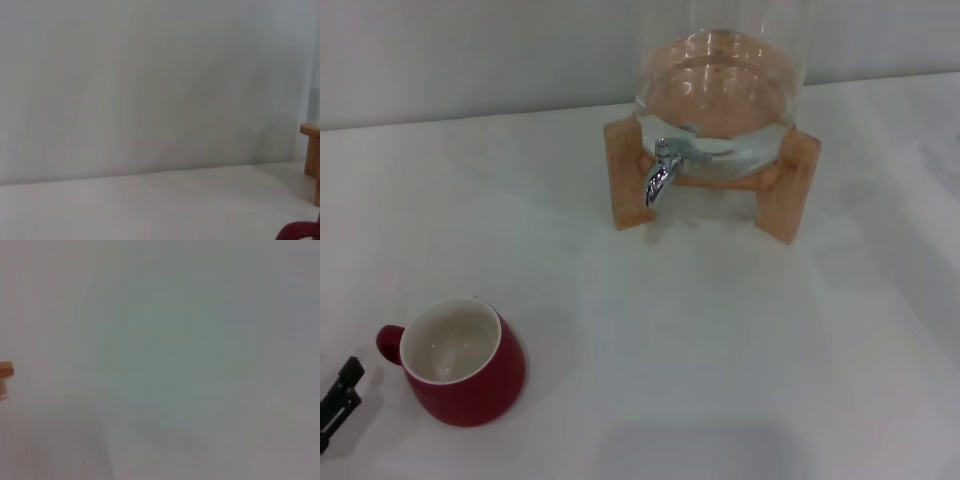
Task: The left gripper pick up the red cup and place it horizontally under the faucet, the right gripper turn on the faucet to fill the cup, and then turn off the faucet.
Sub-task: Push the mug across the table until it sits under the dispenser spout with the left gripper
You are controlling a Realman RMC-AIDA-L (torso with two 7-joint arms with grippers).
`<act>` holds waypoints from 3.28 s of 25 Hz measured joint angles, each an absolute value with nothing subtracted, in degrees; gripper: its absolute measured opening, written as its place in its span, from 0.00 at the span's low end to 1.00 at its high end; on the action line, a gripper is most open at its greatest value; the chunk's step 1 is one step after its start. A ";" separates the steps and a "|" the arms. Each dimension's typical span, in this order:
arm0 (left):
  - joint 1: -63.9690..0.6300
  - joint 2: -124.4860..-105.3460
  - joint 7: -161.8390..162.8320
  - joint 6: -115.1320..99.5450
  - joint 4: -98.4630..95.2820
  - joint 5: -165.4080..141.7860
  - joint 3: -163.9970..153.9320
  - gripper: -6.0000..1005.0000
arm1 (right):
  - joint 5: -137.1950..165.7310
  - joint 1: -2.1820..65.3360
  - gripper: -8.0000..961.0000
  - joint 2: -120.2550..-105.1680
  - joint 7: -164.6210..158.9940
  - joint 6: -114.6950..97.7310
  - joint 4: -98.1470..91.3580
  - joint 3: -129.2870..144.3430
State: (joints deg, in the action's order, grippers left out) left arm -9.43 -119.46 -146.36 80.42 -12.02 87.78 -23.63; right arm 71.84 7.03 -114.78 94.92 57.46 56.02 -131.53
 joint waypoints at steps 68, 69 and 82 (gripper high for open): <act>-13.86 -119.18 -142.28 78.84 -10.63 84.45 -23.64 0.44 | 71.71 6.68 0.66 -114.79 94.96 59.77 55.90 -132.63; -14.18 -119.17 -142.29 78.75 -10.63 84.45 -23.64 0.44 | 71.71 6.68 0.66 -114.78 94.99 59.77 55.90 -132.69; -14.94 -119.18 -142.29 77.96 -10.55 84.38 -23.72 0.42 | 71.72 6.34 0.66 -114.81 95.07 59.77 55.81 -132.89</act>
